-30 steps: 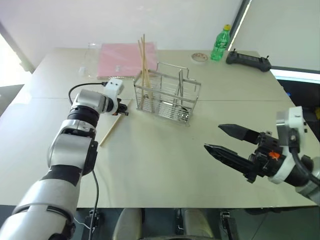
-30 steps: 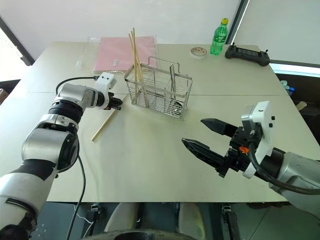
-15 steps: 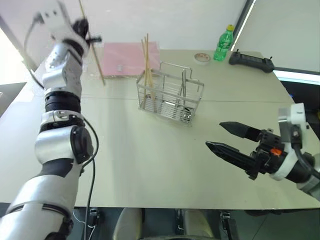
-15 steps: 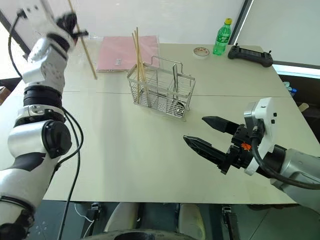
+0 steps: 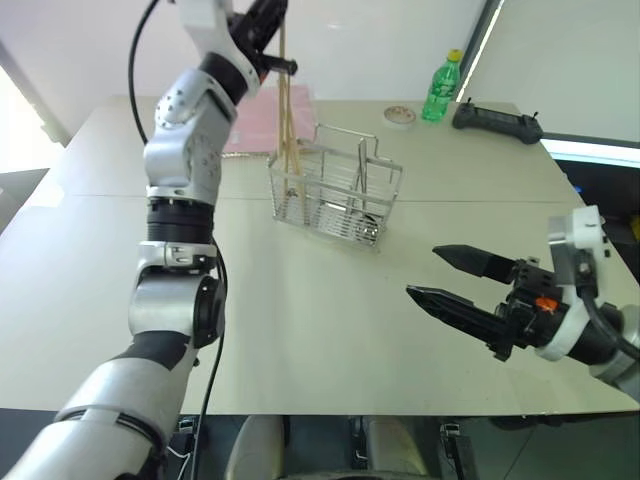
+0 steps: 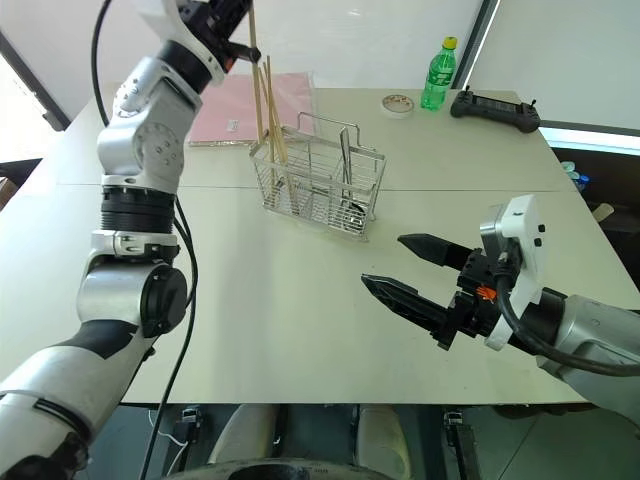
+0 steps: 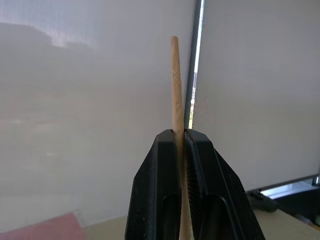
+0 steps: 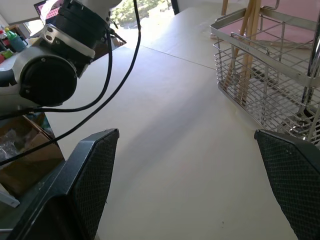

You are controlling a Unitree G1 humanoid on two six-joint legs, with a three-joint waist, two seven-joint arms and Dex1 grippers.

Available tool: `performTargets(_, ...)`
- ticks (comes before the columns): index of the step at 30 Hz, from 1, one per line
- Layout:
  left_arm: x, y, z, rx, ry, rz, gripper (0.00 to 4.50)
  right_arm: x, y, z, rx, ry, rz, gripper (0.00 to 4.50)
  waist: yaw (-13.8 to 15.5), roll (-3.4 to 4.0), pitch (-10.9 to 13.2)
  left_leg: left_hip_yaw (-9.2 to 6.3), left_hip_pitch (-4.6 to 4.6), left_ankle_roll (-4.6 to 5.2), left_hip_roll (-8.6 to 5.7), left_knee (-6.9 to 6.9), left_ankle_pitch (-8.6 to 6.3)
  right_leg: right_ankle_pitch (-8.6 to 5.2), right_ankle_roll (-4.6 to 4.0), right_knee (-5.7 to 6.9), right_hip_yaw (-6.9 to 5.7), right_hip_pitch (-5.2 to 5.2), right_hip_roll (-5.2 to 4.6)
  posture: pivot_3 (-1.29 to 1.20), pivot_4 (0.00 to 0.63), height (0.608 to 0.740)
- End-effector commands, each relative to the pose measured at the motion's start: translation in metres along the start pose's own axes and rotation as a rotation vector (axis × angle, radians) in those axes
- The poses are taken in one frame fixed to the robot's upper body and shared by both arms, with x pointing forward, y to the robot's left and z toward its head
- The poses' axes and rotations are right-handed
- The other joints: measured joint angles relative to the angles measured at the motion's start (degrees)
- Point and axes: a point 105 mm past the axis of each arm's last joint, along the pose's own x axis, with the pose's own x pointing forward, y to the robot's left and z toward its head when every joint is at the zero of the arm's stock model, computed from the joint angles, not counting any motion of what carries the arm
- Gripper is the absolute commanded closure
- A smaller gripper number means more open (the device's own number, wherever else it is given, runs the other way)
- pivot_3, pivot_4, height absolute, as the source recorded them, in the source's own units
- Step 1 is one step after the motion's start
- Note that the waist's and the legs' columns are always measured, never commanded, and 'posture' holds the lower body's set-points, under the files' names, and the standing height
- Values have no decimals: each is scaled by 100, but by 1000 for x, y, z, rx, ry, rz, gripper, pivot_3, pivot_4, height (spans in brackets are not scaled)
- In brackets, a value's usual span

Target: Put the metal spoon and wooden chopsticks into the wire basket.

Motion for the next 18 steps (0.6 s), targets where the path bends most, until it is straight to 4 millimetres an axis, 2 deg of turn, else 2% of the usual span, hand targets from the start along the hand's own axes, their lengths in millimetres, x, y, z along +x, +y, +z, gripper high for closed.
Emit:
performTargets(1,3,-11,18,62,-84,-37,4415,-2,4,7,-16,-35,5,34,2,0,0,0,-1,0,0,0,0,0,0,-2,0,0,0,0,150,721)
performTargets(9,7,-10,8,41,-96,-18,4415,-1,7,8,-1,-53,-1,34,6,0,0,0,0,0,-1,0,0,-1,0,-2,0,2,0,0,150,721)
performTargets(15,6,-13,-11,21,-72,-24,4415,-2,6,12,5,-69,-14,34,6,0,0,0,0,1,-1,0,0,-1,-1,-2,0,2,0,0,150,721)
performTargets(18,5,-14,-16,-3,-68,-25,3340,-3,6,13,5,-69,-17,34,5,0,0,0,-1,1,-1,-1,0,-1,0,-3,0,1,0,0,150,721)
